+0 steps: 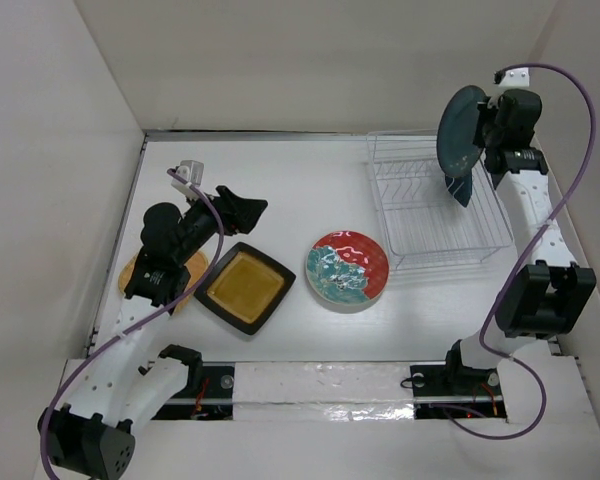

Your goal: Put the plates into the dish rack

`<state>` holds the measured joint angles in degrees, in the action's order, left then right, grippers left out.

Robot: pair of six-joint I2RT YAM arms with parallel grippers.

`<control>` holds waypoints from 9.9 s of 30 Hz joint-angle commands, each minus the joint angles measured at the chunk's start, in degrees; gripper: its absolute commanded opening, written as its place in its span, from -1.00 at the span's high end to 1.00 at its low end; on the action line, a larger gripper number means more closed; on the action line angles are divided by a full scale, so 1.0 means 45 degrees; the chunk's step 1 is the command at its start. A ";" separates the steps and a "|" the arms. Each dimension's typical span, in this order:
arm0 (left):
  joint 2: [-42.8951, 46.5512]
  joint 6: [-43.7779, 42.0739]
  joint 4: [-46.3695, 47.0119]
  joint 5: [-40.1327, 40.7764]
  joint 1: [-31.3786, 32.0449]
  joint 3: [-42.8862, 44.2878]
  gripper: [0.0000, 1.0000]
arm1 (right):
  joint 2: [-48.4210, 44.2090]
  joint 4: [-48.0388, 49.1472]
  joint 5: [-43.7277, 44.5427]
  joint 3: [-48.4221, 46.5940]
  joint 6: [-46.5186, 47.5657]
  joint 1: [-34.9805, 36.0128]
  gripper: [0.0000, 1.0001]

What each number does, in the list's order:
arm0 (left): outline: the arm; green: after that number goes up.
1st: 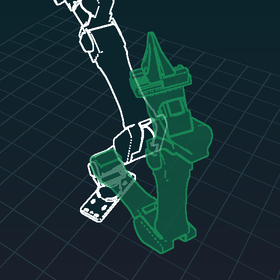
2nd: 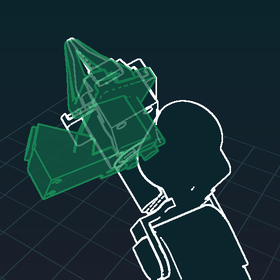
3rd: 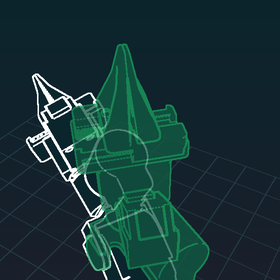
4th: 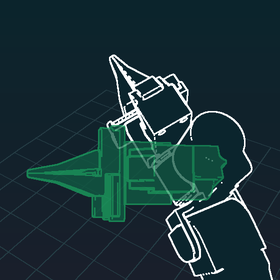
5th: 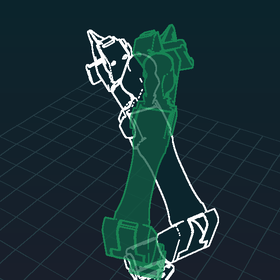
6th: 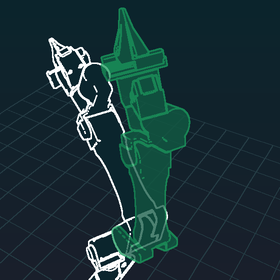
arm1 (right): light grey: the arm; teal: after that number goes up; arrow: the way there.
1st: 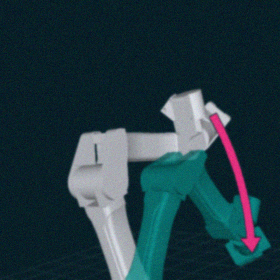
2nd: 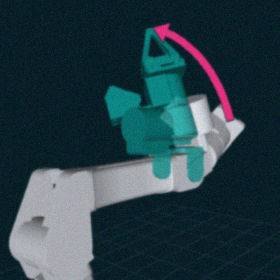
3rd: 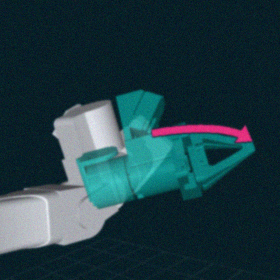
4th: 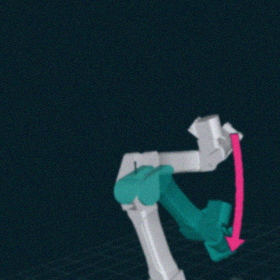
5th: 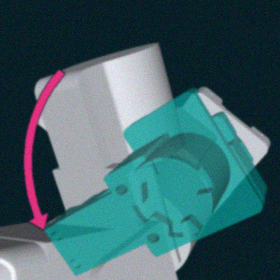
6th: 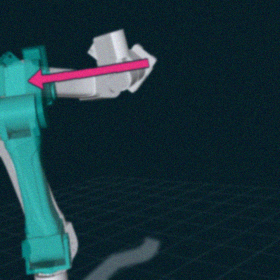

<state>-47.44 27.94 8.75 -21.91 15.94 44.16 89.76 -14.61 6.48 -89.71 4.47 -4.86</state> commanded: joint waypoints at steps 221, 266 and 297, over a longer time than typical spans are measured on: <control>-0.4751 -0.2382 -0.2863 -0.3529 0.1242 0.6593 1.00 | -0.0474 0.7913 -1.5224 0.5776 -0.2788 0.4499 -0.83; -0.1509 -0.2460 -0.2414 0.2564 0.1242 0.4816 -0.21 | 0.0406 1.1667 -1.5602 0.2359 -0.8494 0.4207 1.00; -0.0454 -0.2499 -0.1301 0.1999 0.1242 0.1319 0.01 | -0.1353 0.2368 0.4436 -0.0785 0.0665 0.3307 1.00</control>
<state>-49.80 17.02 -1.72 -11.38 21.65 50.52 83.88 -15.09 20.10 -86.08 4.67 9.45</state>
